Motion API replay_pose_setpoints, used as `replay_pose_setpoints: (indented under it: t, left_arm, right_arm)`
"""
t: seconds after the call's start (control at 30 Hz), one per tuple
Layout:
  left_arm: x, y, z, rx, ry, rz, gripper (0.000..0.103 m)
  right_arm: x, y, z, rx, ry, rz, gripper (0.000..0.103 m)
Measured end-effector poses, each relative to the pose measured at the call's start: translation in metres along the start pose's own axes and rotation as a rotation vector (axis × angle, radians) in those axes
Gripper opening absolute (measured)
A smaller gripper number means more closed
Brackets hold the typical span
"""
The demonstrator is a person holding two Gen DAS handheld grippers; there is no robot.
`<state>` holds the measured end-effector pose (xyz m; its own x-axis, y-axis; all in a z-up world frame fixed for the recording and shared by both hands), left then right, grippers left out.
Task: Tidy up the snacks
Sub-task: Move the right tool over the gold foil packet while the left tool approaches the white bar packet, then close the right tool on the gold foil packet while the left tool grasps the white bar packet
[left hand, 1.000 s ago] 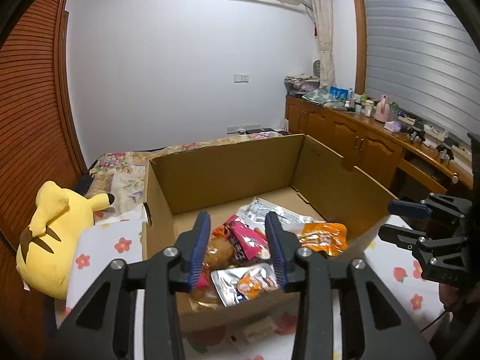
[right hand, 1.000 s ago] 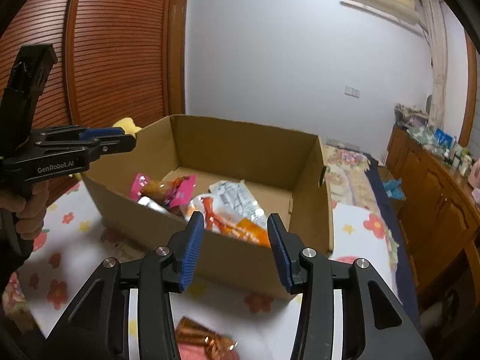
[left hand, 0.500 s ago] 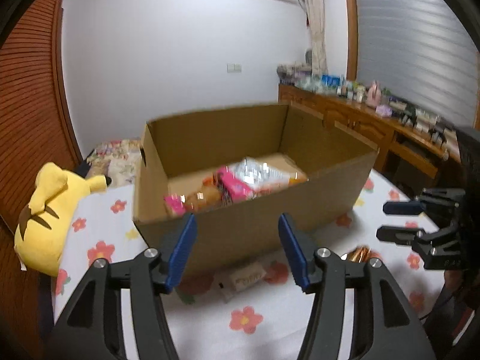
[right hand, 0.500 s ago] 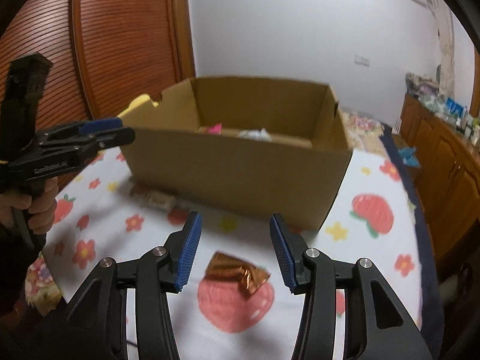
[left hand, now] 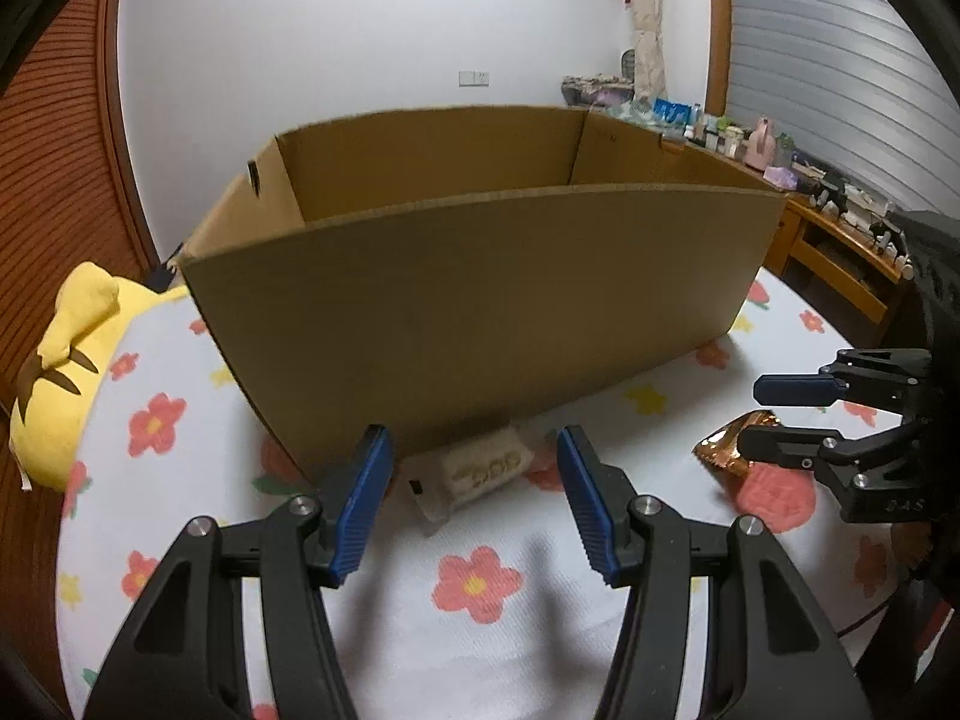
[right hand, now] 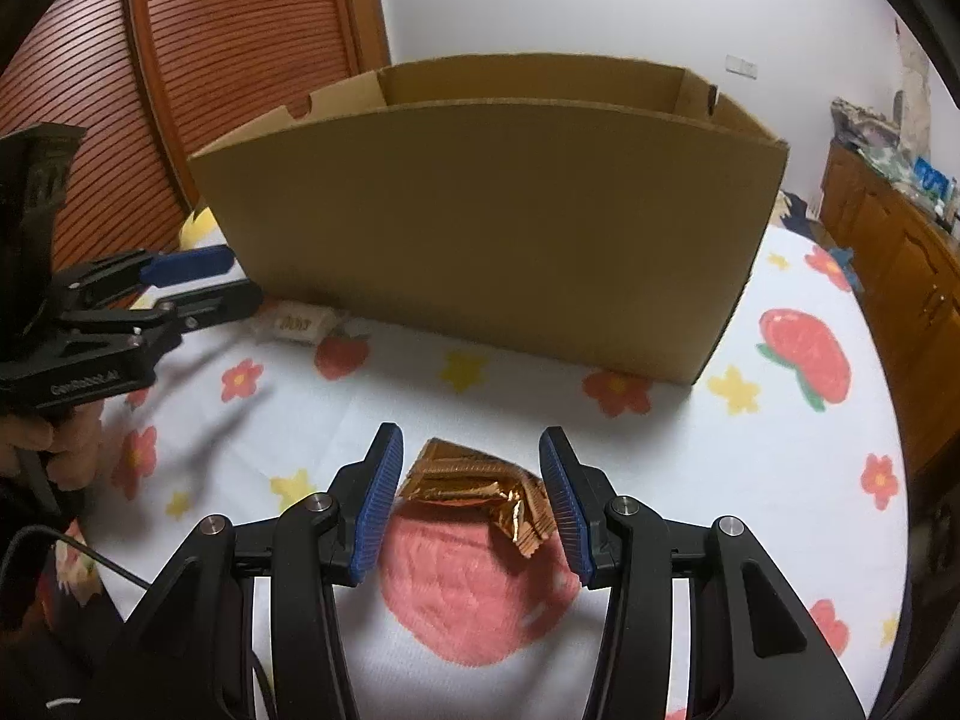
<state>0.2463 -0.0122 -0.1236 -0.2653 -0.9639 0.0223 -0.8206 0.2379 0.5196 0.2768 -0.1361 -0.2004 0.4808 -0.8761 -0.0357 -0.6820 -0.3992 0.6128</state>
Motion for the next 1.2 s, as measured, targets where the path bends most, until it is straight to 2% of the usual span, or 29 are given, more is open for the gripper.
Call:
replay_pose_setpoints:
  t: [0.57, 0.7, 0.77, 0.93, 1.0, 1.07, 1.2]
  left_arm:
    - [-0.002, -0.032, 0.018, -0.123, 0.010, -0.031, 0.058]
    - [-0.001, -0.035, 0.020, -0.134, 0.008, -0.025, 0.060]
    - [-0.001, -0.036, 0.021, -0.145, 0.008, -0.022, 0.064]
    - [0.001, -0.039, 0.024, -0.163, 0.012, -0.003, 0.064]
    - [0.002, -0.039, 0.025, -0.165, 0.004, 0.002, 0.060]
    - [0.007, -0.037, 0.025, -0.160, -0.015, 0.017, 0.050]
    - [0.019, -0.033, 0.026, -0.161, -0.041, 0.050, 0.046]
  right_arm:
    - [0.005, -0.011, 0.017, -0.048, 0.004, -0.010, 0.050]
    - [0.005, -0.011, 0.017, -0.049, 0.016, -0.006, 0.051]
    - [0.003, -0.012, 0.016, -0.047, 0.019, -0.005, 0.051]
    - [-0.003, -0.012, 0.014, -0.033, 0.026, 0.000, 0.051]
    - [-0.002, -0.009, 0.015, -0.029, 0.022, -0.006, 0.051]
    - [0.000, -0.007, 0.016, -0.027, 0.019, -0.005, 0.051]
    - [0.004, -0.002, 0.017, -0.031, 0.017, -0.009, 0.051]
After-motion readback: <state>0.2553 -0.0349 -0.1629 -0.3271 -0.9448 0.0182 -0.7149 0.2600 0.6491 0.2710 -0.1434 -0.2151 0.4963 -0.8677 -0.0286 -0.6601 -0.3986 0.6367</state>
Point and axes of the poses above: each gripper's, at about its wrist camera, not at the fingertips, and y roughly against the way its jaws point, x to its right, z to its underside, the point moved 9 cm from there along -y, roughly the way its jaws point, and after that the axes turned 9 degrees about x, right-handed, at the moved point
